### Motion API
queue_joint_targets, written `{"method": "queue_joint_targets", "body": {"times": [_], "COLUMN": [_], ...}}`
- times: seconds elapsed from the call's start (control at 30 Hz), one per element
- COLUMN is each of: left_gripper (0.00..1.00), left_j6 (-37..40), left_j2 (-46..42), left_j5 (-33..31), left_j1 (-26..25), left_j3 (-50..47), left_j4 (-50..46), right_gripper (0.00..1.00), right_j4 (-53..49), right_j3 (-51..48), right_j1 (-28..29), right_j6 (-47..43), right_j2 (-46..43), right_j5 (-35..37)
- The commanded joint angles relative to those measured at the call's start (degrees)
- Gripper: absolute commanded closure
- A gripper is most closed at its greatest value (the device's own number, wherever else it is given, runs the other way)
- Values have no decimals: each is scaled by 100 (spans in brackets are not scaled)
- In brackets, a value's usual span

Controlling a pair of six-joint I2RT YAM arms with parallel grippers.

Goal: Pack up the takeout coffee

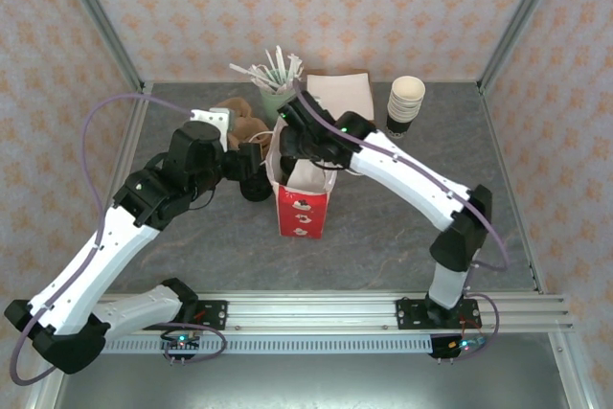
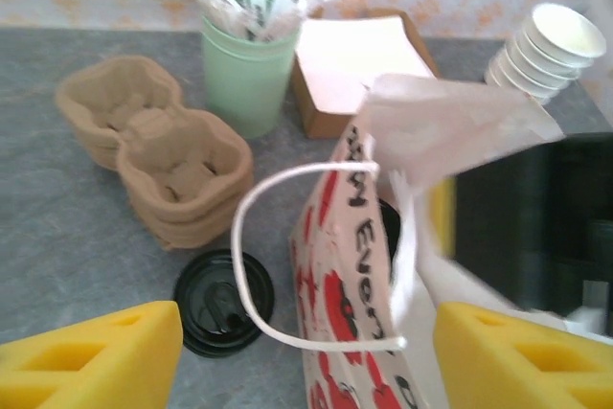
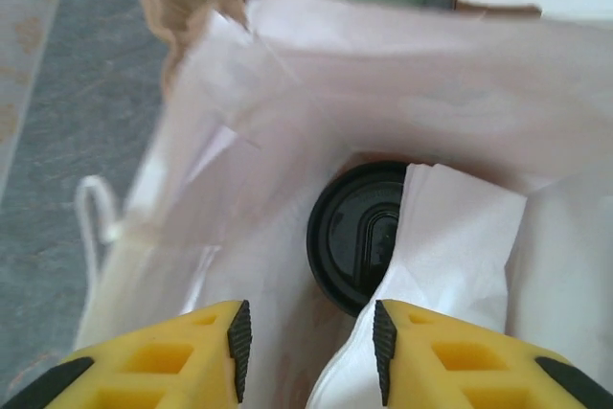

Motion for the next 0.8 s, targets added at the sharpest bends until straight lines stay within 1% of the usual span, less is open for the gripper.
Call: {"method": "queue_joint_targets", "body": {"times": [0.0, 0.03, 0.1, 0.17, 0.23, 0.3, 0.33, 0.43, 0.47, 0.53, 0.6, 0.7, 0.77], "left_gripper": [23, 20, 9, 0, 0, 0, 0, 0, 0, 0, 0, 0, 0], "left_j6": [-22, 42, 181, 313, 606, 777, 931, 1545, 1613, 1618, 1406, 1082, 1066], "left_j2": [-289, -348, -450, -575, -723, -875, -943, -1142, -1189, -1192, -1053, -587, -200], "left_j5": [-1057, -1263, -1736, -2230, -2550, -2920, -2976, -3132, -3167, -3041, -2911, -2297, -2115], "left_j1": [101, 130, 195, 353, 519, 732, 892, 1219, 1374, 1757, 2143, 2643, 2774], "left_j3": [-110, -167, -324, -590, -967, -1421, -1690, -2764, -3146, -3771, -4282, -4944, -5279], "left_j4": [413, 503, 721, 990, 1375, 1792, 2033, 3290, 3704, 4290, 4734, 5633, 6380], "right_gripper": [57, 55, 49, 42, 36, 27, 23, 13, 9, 4, 0, 1, 0], "right_j4": [49, 70, 160, 366, 599, 793, 939, 1533, 1830, 2280, 2857, 4019, 4753], "right_j3": [181, 79, -274, -916, -1676, -2535, -3011, -4361, -4795, -5530, -6135, -7022, -7427], "right_j1": [39, 30, -4, -181, -520, -1060, -1366, -2203, -2466, -2915, -3309, -3723, -3906], "right_j6": [-502, -629, -822, -955, -979, -899, -946, -1277, -1464, -1658, -1848, -2173, -2319], "right_j2": [-939, -1187, -1720, -2389, -3061, -3780, -4117, -4886, -5057, -5218, -5214, -5032, -4766], "right_j5": [493, 708, 1251, 1777, 2153, 2378, 2394, 2483, 2457, 2387, 2395, 2059, 1956]}}
